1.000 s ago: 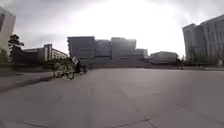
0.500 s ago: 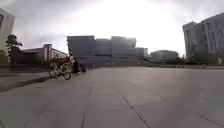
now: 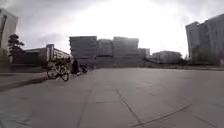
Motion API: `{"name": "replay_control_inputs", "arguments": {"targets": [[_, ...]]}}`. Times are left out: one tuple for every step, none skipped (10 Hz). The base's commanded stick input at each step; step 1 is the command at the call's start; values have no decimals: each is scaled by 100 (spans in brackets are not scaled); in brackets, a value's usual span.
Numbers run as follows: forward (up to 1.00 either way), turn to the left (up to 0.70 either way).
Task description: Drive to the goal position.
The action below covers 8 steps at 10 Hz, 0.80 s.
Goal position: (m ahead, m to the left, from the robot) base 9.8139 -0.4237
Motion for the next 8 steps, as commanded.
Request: {"name": "replay_control_inputs", "arguments": {"targets": [[85,0],[85,0],[85,0],[85,0],[85,0],[85,0],[85,0],[85,0]]}}
